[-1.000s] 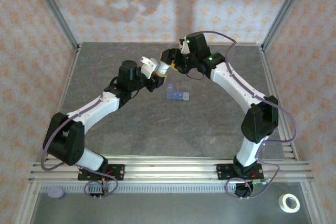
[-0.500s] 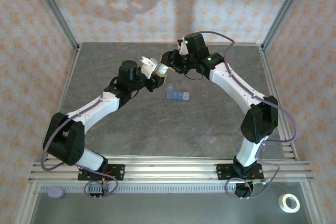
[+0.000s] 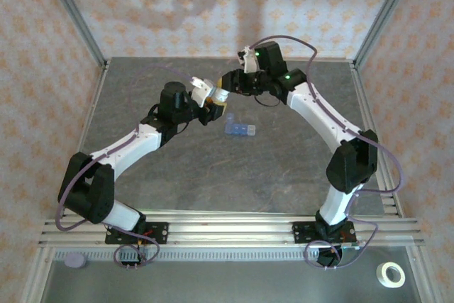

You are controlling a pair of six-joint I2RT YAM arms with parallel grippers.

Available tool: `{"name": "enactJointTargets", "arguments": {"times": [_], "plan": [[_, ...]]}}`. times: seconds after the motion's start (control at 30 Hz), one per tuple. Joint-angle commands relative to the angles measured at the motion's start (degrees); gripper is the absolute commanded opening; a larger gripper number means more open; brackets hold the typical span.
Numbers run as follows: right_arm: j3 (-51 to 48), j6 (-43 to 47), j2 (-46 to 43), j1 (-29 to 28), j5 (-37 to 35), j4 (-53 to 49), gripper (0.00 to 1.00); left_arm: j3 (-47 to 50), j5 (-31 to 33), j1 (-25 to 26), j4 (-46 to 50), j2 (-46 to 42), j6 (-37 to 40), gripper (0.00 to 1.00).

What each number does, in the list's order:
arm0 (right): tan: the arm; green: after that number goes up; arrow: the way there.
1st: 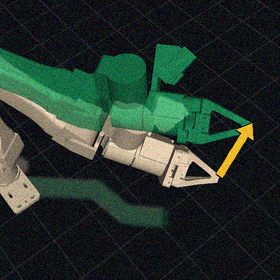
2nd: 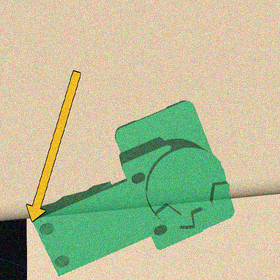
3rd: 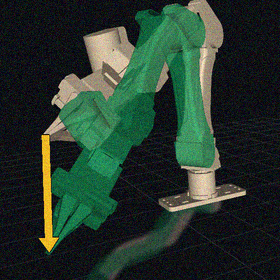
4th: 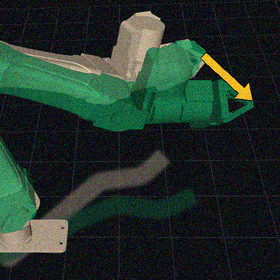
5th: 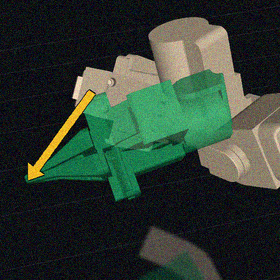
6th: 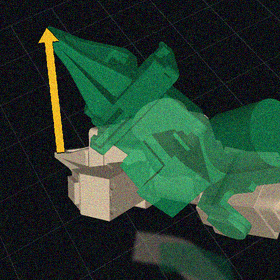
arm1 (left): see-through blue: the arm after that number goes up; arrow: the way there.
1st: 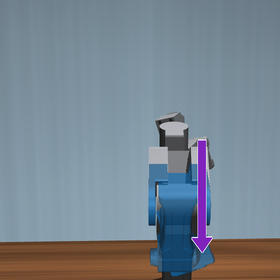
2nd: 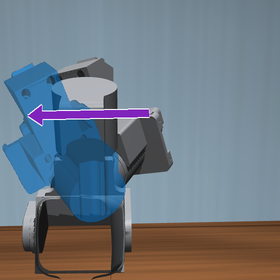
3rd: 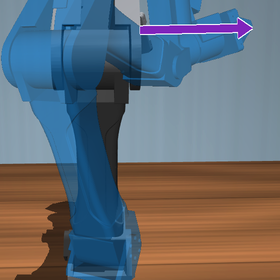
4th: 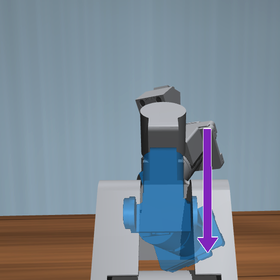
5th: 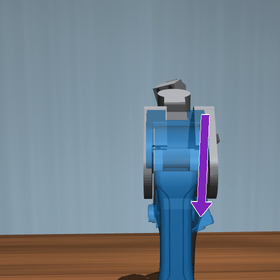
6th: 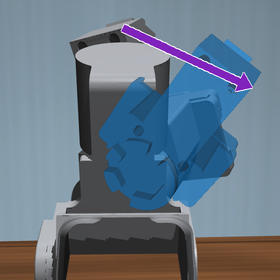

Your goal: Sort the pills into containers

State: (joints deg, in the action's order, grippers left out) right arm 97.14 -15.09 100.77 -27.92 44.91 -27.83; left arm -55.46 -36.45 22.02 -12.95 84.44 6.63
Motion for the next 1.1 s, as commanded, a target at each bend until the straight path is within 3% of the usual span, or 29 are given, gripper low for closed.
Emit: {"name": "enactJointTargets", "arguments": {"times": [0.0, 0.1, 0.23, 0.47, 0.67, 0.87, 1.07], "plan": [[0.51, 10.94, -2.54, 3.3, 7.49, 0.73, 0.34, -0.71, -6.64, 0.22, 0.07, -3.01, -1.97, 0.0], [0.74, 11.75, -2.93, 4.19, 9.01, 0.41, 0.34, -0.8, -7.7, 0.21, 0.48, -3.02, -2.69, 0.0], [-1.68, 7.72, -4.09, 4.54, 4.48, 3.22, 0.34, -0.54, -6.56, 0.21, -0.1, -2.98, -2.54, 0.0], [-5.99, 1.07, -3.46, 5.4, -21.66, -3.33, 0.34, 1.52, -0.25, 0.17, -2.71, -4.06, -2.16, 0.0], [-13.15, -5.71, -0.83, 6.24, -38.43, -4.85, 0.33, 4.07, 4.87, 0.22, -4.85, -5.25, -1.35, 0.0], [-16.07, -9.95, 3.92, 6.5, -50.19, -5.4, 0.33, 6.21, 6.84, 0.21, -5.0, -6.13, -0.89, 0.0], [-16.23, -13.66, 8.41, 7.35, -52.97, -5.88, 0.33, 7.74, 7.66, 0.21, -5.42, -7.06, -1.18, 0.0]]}}
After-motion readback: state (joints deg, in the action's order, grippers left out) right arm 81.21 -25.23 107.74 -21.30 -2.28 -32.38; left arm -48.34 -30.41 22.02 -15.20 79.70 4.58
